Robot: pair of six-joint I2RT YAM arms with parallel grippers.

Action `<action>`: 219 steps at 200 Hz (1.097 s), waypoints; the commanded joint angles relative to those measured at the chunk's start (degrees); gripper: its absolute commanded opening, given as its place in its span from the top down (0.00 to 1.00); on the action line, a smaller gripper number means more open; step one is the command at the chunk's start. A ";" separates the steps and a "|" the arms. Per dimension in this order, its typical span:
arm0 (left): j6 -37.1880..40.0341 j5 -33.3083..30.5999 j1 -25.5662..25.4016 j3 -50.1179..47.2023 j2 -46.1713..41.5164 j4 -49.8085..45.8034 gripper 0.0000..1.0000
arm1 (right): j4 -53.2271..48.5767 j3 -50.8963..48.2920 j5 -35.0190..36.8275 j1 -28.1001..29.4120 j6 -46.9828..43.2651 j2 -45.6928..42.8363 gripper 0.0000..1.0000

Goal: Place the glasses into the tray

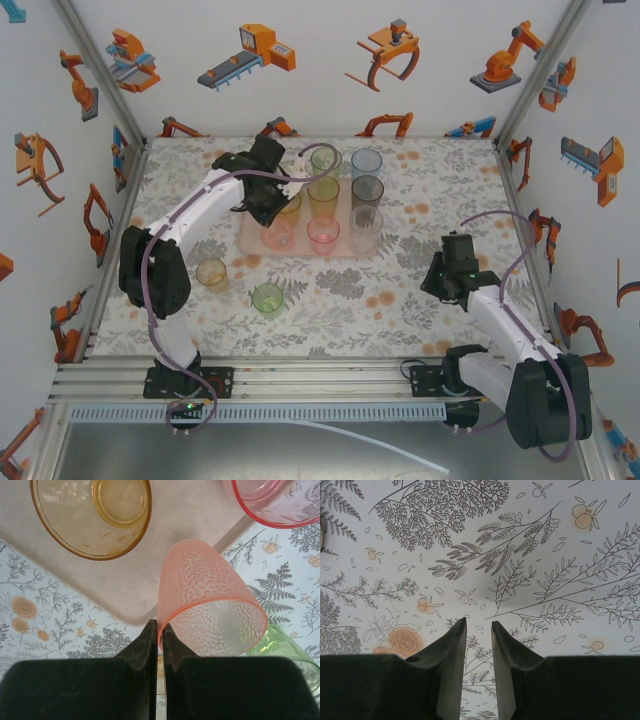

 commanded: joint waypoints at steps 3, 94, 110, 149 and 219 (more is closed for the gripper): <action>-1.49 0.40 -0.35 1.79 0.72 0.29 1.00 | 1.10 0.29 1.12 -0.45 0.57 -0.05 0.70; -2.26 0.32 -0.32 1.79 2.59 0.77 1.00 | 1.10 0.23 1.12 -0.45 0.56 -0.23 0.70; -2.34 0.14 -0.31 1.72 3.03 0.78 1.00 | 1.08 0.20 1.12 -0.46 0.59 -0.23 0.70; -2.35 -0.11 -0.31 1.67 3.67 0.94 1.00 | 1.13 0.20 1.12 -0.45 0.57 -0.18 0.70; -1.89 -0.73 -0.33 1.43 4.01 1.15 0.99 | 1.13 0.20 1.20 -0.45 0.62 -0.32 0.70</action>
